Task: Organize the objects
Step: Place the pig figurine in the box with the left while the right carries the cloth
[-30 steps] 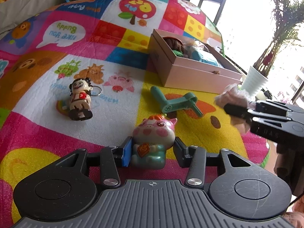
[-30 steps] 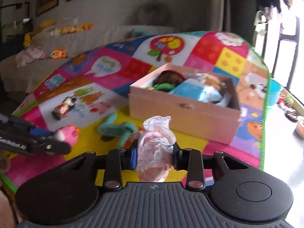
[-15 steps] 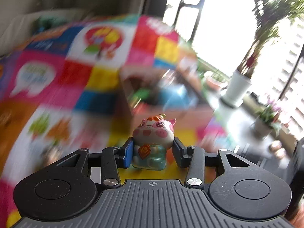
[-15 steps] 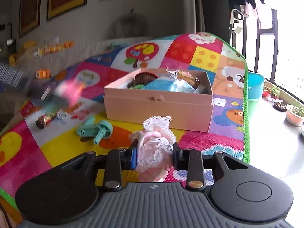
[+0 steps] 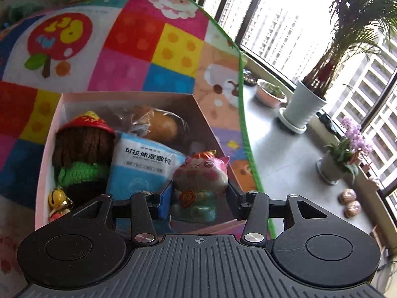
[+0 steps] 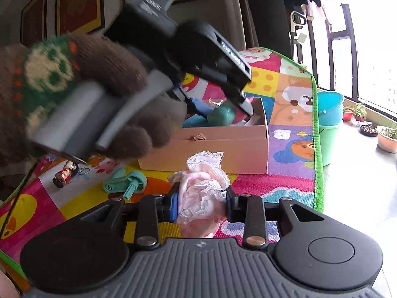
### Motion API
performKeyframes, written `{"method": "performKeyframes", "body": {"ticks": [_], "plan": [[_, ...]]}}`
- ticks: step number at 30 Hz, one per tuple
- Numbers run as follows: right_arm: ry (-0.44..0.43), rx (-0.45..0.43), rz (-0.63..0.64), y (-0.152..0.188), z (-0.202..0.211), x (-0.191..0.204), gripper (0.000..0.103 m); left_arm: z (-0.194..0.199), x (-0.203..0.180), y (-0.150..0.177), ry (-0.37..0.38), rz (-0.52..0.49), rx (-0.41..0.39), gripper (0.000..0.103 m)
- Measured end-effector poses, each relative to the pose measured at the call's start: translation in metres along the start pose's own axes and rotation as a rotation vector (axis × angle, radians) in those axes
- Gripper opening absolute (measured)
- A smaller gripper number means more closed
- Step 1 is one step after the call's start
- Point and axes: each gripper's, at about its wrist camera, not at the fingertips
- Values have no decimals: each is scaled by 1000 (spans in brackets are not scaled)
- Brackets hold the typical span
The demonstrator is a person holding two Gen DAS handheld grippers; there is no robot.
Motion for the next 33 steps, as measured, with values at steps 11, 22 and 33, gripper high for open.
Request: {"method": "performKeyframes", "body": {"ticks": [11,22,33], "plan": [[-4,-20,20,0,3,2,45,33,0,-14,105,36,-76,51],[-2,-19,28,1,2,5,54,-6,-40,10,-170,-435,58,49],[-1,-35,24,2,5,5,66,17,12,-15,34,-98,57,55]]}}
Point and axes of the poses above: each gripper's, at about its wrist camera, not at the fingertips, and z roughly against the way its jaws point, x to its left, y to its underside, and after that the axes turned 2 degrees about -x, right-handed
